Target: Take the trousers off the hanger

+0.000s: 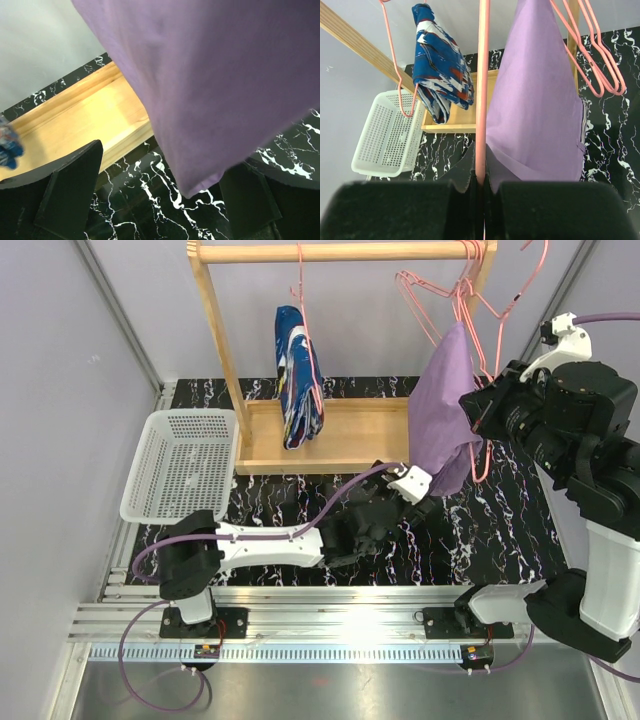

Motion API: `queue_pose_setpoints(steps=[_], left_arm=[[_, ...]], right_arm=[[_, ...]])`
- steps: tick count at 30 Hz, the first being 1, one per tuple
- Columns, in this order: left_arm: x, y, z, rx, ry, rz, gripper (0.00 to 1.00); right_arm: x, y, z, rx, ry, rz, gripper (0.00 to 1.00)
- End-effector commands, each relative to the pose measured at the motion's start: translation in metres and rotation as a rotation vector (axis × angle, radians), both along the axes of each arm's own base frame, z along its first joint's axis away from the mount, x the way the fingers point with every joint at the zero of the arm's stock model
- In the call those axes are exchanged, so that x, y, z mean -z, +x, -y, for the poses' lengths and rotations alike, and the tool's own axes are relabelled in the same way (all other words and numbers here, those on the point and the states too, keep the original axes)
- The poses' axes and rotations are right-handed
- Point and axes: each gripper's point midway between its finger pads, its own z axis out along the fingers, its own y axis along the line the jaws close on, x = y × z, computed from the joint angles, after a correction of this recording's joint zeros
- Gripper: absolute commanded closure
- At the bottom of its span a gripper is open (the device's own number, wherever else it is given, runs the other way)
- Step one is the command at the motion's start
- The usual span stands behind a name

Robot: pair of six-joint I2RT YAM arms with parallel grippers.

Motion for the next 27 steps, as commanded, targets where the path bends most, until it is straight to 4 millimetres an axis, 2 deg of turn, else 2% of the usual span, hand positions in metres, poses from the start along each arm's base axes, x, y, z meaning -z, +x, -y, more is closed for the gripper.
queue_pose_setpoints(steps=[1, 5, 9, 11, 12, 16, 21, 24, 27], left_arm=[[-0.043, 0.0, 0.014, 0.023, -0.164, 0.035, 0.07], [-0.053, -0.001, 0.014, 0.025, -0.214, 0.031, 0.08], [-0.076, 0.003, 0.011, -0.006, -0.281, 0.045, 0.11], [-0.079, 0.007, 0.01, -0.031, -0.283, 0.054, 0.12], [-0.088, 0.008, 0.009, -0.048, -0.304, 0.061, 0.12], [-0.1, 0.007, 0.015, -0.032, -0.335, 0.065, 0.12], [-0.104, 0.006, 0.019, -0.024, -0.373, 0.053, 0.07], [-0.116, 0.007, 0.019, -0.047, -0.395, 0.06, 0.07], [-0.127, 0.001, 0.023, -0.009, -0.407, 0.071, 0.05]], right_arm=[[-0.049, -0.001, 0.001, 0.01, 0.14, 0.171, 1.0], [-0.041, 0.004, 0.003, 0.038, 0.134, 0.16, 1.0], [-0.031, 0.005, 0.0, 0.031, 0.133, 0.139, 1.0], [-0.026, 0.007, -0.004, 0.024, 0.138, 0.125, 1.0], [-0.027, 0.006, -0.005, 0.019, 0.151, 0.127, 1.0], [-0.021, 0.01, -0.002, 0.046, 0.142, 0.123, 1.0], [-0.024, 0.01, -0.001, 0.053, 0.145, 0.126, 1.0], [-0.02, 0.01, -0.002, 0.047, 0.149, 0.117, 1.0], [-0.013, 0.013, 0.001, 0.068, 0.123, 0.108, 1.0]])
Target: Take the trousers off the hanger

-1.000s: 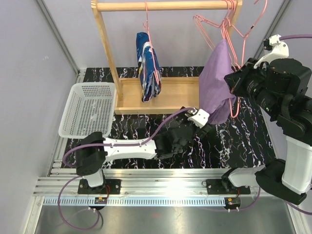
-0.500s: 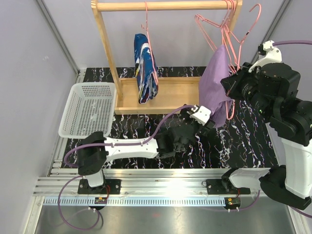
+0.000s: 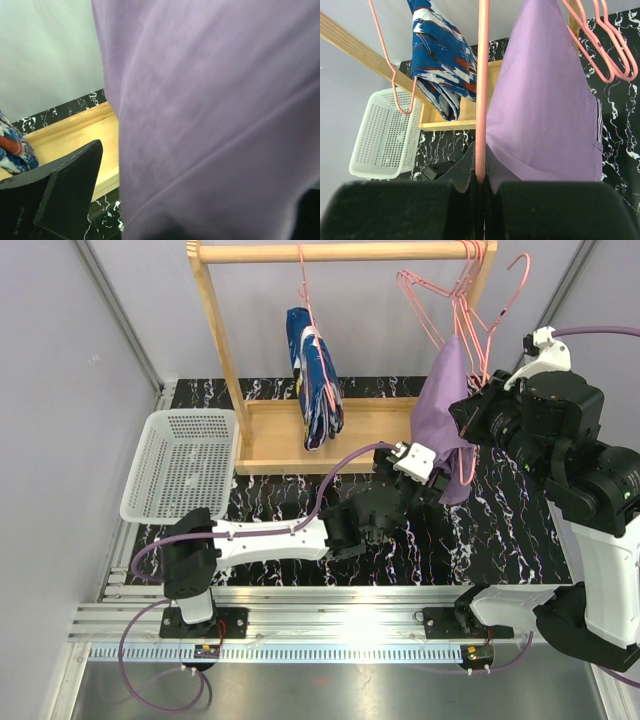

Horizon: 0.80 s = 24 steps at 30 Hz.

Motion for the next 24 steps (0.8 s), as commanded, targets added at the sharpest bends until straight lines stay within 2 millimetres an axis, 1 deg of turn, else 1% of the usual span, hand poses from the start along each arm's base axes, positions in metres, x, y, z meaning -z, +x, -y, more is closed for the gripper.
queue_pose_setpoints(steps=[1, 2, 3, 4, 6, 7, 8, 10, 11, 12, 15, 17, 19, 20, 21, 23, 24], left_arm=[[-0.054, -0.007, 0.004, 0.021, -0.183, 0.036, 0.05], [-0.051, -0.008, 0.005, 0.031, -0.169, 0.04, 0.04], [-0.048, -0.014, 0.009, 0.053, -0.15, 0.044, 0.03], [-0.044, -0.016, 0.011, 0.065, -0.137, 0.046, 0.03], [-0.032, -0.023, 0.014, 0.085, -0.111, 0.039, 0.03], [-0.028, -0.026, 0.015, 0.093, -0.104, 0.037, 0.03], [-0.027, -0.028, 0.015, 0.1, -0.106, 0.031, 0.03], [-0.012, -0.037, 0.02, 0.13, -0.088, -0.004, 0.01], [-0.012, -0.037, 0.02, 0.13, -0.088, -0.004, 0.01], [-0.005, -0.037, 0.022, 0.127, -0.075, -0.008, 0.01], [-0.003, -0.029, 0.02, 0.065, -0.07, -0.017, 0.01], [-0.014, -0.025, 0.019, 0.025, -0.09, -0.005, 0.01], [-0.014, -0.013, 0.014, -0.034, -0.074, 0.007, 0.01], [-0.02, -0.011, 0.013, -0.047, -0.085, 0.013, 0.01], [-0.021, -0.008, 0.012, -0.049, -0.074, 0.023, 0.01], [-0.029, -0.012, 0.008, -0.026, -0.081, 0.037, 0.01], [-0.023, -0.015, 0.009, 0.009, -0.063, 0.038, 0.01]], right_arm=[[-0.043, 0.003, 0.01, 0.056, 0.087, 0.154, 1.0], [-0.043, 0.005, 0.013, 0.075, 0.078, 0.158, 1.0], [-0.043, 0.005, 0.015, 0.081, 0.061, 0.161, 1.0], [-0.047, 0.005, 0.017, 0.087, 0.056, 0.169, 1.0], [-0.045, 0.008, 0.018, 0.094, 0.033, 0.157, 1.0], [-0.048, 0.007, 0.017, 0.089, 0.038, 0.162, 1.0], [-0.047, 0.007, 0.013, 0.072, 0.04, 0.154, 1.0], [-0.047, 0.007, 0.01, 0.059, 0.053, 0.151, 1.0], [-0.047, 0.007, 0.01, 0.059, 0.053, 0.151, 1.0], [-0.047, 0.007, 0.008, 0.05, 0.057, 0.148, 1.0], [-0.043, 0.006, 0.001, 0.025, 0.079, 0.132, 1.0], [-0.039, 0.006, -0.003, 0.01, 0.082, 0.12, 1.0], [-0.037, 0.006, -0.004, 0.004, 0.083, 0.115, 1.0], [-0.037, 0.005, -0.004, 0.003, 0.085, 0.117, 1.0], [-0.039, 0.004, -0.002, 0.006, 0.079, 0.122, 1.0], [-0.043, 0.004, 0.003, 0.02, 0.067, 0.138, 1.0], [-0.041, 0.006, 0.007, 0.041, 0.041, 0.134, 1.0]])
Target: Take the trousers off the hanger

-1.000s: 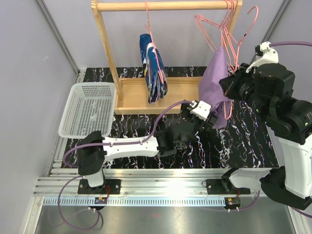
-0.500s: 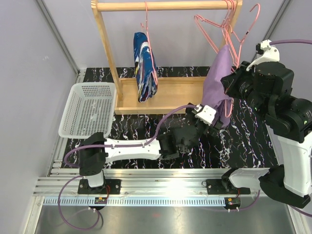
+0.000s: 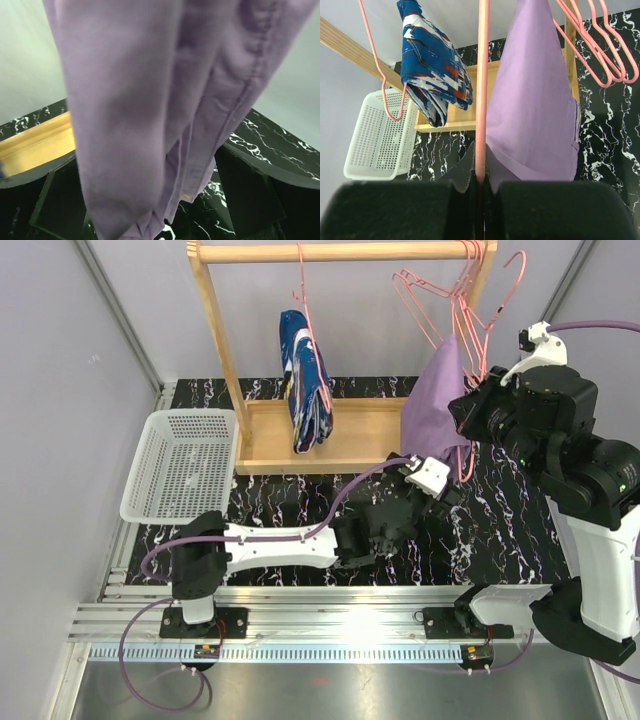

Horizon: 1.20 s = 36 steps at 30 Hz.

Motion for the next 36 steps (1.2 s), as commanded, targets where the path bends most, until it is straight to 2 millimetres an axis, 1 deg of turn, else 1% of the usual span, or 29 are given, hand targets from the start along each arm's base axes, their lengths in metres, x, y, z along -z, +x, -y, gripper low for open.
queue_pose_setpoints(steps=[1, 2, 3, 4, 5, 6, 7, 9, 10, 12, 16, 18, 19, 20, 21, 23, 24, 26, 29, 32, 33, 36], left_arm=[[-0.036, -0.001, -0.01, 0.009, -0.106, 0.034, 0.01], [-0.043, -0.004, -0.015, 0.026, -0.121, 0.037, 0.01], [-0.032, -0.012, -0.013, 0.069, -0.102, 0.032, 0.01], [-0.03, -0.015, -0.015, 0.08, -0.098, 0.029, 0.01], [-0.031, -0.017, -0.018, 0.085, -0.1, 0.029, 0.01], [-0.027, -0.021, -0.018, 0.104, -0.089, 0.022, 0.01], [-0.016, -0.023, -0.02, 0.106, -0.067, 0.014, 0.01], [-0.013, -0.026, -0.025, 0.103, -0.056, 0.012, 0.01], [-0.004, -0.027, -0.03, 0.098, -0.043, 0.006, 0.01], [-0.006, -0.028, -0.036, 0.098, -0.052, 0.006, 0.01], [0.002, -0.026, -0.04, 0.083, -0.027, 0.012, 0.01], [0.0, -0.023, -0.039, 0.069, -0.026, 0.018, 0.01], [0.005, -0.02, -0.036, 0.057, -0.016, 0.015, 0.01], [0.0, -0.019, -0.034, 0.049, -0.028, 0.017, 0.01], [-0.001, -0.016, -0.033, 0.043, -0.03, 0.017, 0.01], [0.001, -0.016, -0.029, 0.043, -0.035, 0.016, 0.01], [-0.001, -0.015, -0.026, 0.051, -0.045, 0.019, 0.01], [0.002, -0.014, -0.02, 0.057, -0.042, 0.017, 0.01], [0.001, -0.011, -0.018, 0.037, -0.046, 0.021, 0.01], [0.003, -0.005, -0.022, -0.01, -0.045, 0.036, 0.01], [0.006, -0.002, -0.022, -0.022, -0.04, 0.037, 0.01], [0.005, 0.002, -0.025, -0.032, -0.042, 0.04, 0.02]], right_arm=[[-0.048, -0.002, 0.012, 0.037, 0.055, 0.157, 1.0], [-0.049, -0.001, 0.016, 0.06, 0.045, 0.162, 1.0], [-0.047, 0.002, 0.017, 0.069, 0.026, 0.158, 1.0], [-0.051, 0.002, 0.02, 0.079, 0.026, 0.167, 1.0], [-0.051, 0.003, 0.021, 0.091, 0.023, 0.167, 1.0], [-0.051, 0.005, 0.022, 0.097, 0.017, 0.166, 1.0], [-0.053, 0.005, 0.022, 0.101, 0.017, 0.17, 1.0], [-0.052, 0.007, 0.024, 0.114, 0.003, 0.169, 1.0], [-0.055, 0.006, 0.026, 0.117, 0.004, 0.176, 1.0], [-0.056, 0.007, 0.029, 0.128, -0.011, 0.176, 1.0], [-0.06, 0.006, 0.031, 0.134, -0.015, 0.185, 1.0], [-0.059, 0.005, 0.028, 0.12, -0.002, 0.181, 1.0], [-0.058, 0.005, 0.027, 0.117, 0.0, 0.178, 1.0], [-0.059, 0.004, 0.027, 0.111, 0.008, 0.182, 1.0], [-0.059, 0.003, 0.026, 0.109, 0.013, 0.181, 1.0], [-0.058, 0.001, 0.027, 0.105, 0.016, 0.179, 1.0], [-0.06, -0.001, 0.027, 0.103, 0.028, 0.185, 1.0], [-0.063, -0.003, 0.03, 0.111, 0.035, 0.196, 1.0], [-0.066, -0.005, 0.032, 0.111, 0.036, 0.205, 1.0], [-0.066, -0.009, 0.031, 0.097, 0.044, 0.204, 1.0], [-0.062, -0.007, 0.03, 0.098, 0.039, 0.197, 1.0], [-0.062, -0.007, 0.033, 0.105, 0.027, 0.202, 1.0]])
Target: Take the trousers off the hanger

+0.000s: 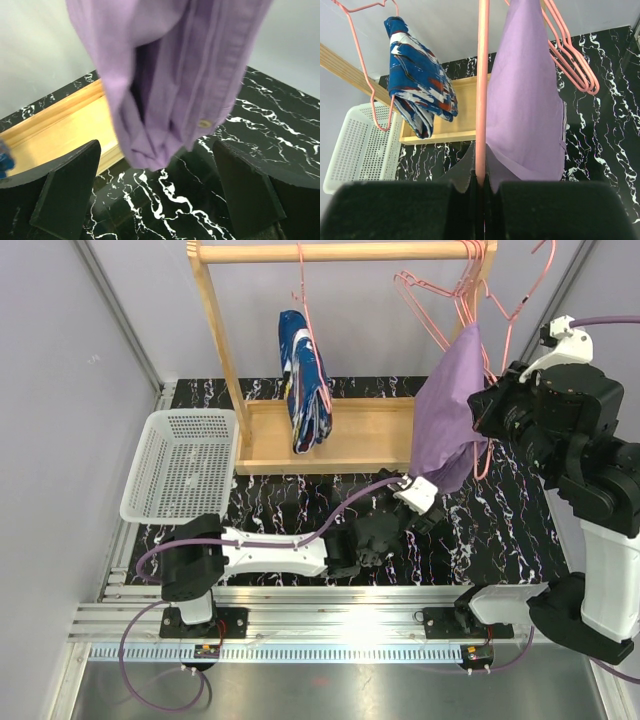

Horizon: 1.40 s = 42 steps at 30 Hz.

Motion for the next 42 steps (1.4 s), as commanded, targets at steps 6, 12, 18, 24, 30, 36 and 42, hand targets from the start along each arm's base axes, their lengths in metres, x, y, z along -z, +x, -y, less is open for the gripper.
queue_pose_setpoints(steps=[6, 12, 18, 24, 30, 36, 42], left_arm=[[-0.04, 0.012, -0.007, -0.053, -0.125, 0.045, 0.02], [-0.031, 0.019, -0.01, -0.052, -0.134, 0.033, 0.02], [-0.034, 0.024, -0.006, -0.06, -0.19, 0.041, 0.02], [-0.043, 0.033, -0.004, -0.12, -0.257, 0.066, 0.02], [-0.06, 0.039, -0.008, -0.183, -0.325, 0.104, 0.03], [-0.076, 0.041, -0.005, -0.192, -0.361, 0.118, 0.03], [-0.096, 0.038, 0.001, -0.143, -0.401, 0.117, 0.04]], right_arm=[[-0.043, 0.002, 0.012, 0.055, 0.063, 0.159, 1.0], [-0.046, 0.002, 0.007, 0.038, 0.089, 0.164, 1.0], [-0.041, 0.004, -0.001, 0.024, 0.133, 0.147, 1.0], [-0.035, 0.009, -0.004, 0.04, 0.18, 0.149, 1.0], [-0.032, 0.011, -0.008, 0.04, 0.204, 0.137, 1.0], [-0.017, 0.019, -0.014, 0.04, 0.189, 0.104, 1.0], [-0.005, 0.027, -0.012, 0.072, 0.159, 0.087, 1.0]])
